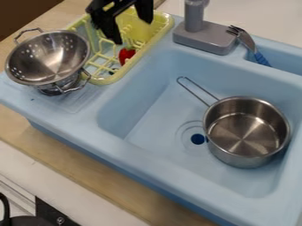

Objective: Moved the fruit out of the silver pot into a bucket

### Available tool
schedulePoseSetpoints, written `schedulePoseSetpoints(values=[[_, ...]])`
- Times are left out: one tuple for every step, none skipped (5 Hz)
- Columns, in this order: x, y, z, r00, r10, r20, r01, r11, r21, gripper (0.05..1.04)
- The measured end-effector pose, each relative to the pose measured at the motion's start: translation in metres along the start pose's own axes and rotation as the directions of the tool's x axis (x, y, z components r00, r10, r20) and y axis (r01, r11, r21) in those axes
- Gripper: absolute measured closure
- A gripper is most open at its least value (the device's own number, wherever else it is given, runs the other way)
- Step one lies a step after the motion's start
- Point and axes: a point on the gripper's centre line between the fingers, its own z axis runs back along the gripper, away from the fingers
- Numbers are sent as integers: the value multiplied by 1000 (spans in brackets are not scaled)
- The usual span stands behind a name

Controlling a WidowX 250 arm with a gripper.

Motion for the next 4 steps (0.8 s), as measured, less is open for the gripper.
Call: schedulePoseSetpoints(values=[[-7, -6, 9, 1000, -18, -23, 17, 999, -39, 83], [-13, -13, 19, 996, -62, -61, 58, 996, -61, 83], [-21, -20, 32, 976, -182, -120, 172, 981, -87, 83], [-23, -19, 34, 973, -205, -110, 199, 978, -64, 83]])
